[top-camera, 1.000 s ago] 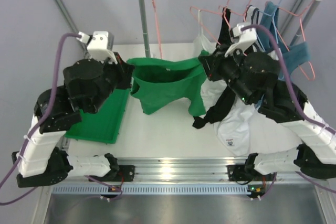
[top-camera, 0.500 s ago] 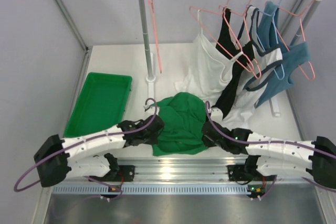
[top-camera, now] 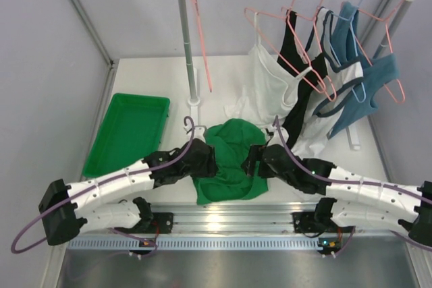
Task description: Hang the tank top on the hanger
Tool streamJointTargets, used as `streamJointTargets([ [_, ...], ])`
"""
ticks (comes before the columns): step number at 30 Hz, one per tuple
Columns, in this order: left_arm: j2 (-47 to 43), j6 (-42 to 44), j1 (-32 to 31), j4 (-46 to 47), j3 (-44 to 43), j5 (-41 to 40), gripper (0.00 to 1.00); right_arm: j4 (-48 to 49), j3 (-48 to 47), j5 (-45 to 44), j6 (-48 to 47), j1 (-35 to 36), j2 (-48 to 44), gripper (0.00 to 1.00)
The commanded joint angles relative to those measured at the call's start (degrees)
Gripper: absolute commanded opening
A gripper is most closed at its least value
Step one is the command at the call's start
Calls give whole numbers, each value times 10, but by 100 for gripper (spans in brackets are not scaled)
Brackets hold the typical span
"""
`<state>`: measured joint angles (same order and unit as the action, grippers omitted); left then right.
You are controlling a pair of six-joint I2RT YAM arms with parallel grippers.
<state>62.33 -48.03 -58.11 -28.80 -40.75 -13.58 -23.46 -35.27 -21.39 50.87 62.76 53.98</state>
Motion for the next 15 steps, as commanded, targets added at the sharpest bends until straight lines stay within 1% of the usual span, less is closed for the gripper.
streamJointTargets([
  [1,-26,1,0,-41,-36,-19,59,-31,-54,-23,-17,-8,-22,77],
  [4,-47,1,0,-72,-52,-37,59,-46,-89,-28,-40,-8,-30,81],
  [7,-79,3,1,-107,-71,-62,59,-62,-144,-36,-82,-8,-24,82],
  [9,-92,5,0,-119,-86,-72,59,-79,-204,-44,-120,-8,-14,82],
  [10,-103,6,0,-133,-97,-78,59,-85,-250,-54,-148,-8,1,80],
  [12,-112,6,0,-148,-107,-83,59,-88,-301,-65,-184,-9,20,79],
  [13,-120,7,0,-154,-112,-86,59,-91,-329,-75,-203,-11,45,79],
  [14,-125,7,0,-164,-116,-90,59,-94,-389,-79,-240,-15,61,79],
  [15,-130,8,0,-168,-124,-92,59,-94,-420,-81,-262,-20,78,78],
])
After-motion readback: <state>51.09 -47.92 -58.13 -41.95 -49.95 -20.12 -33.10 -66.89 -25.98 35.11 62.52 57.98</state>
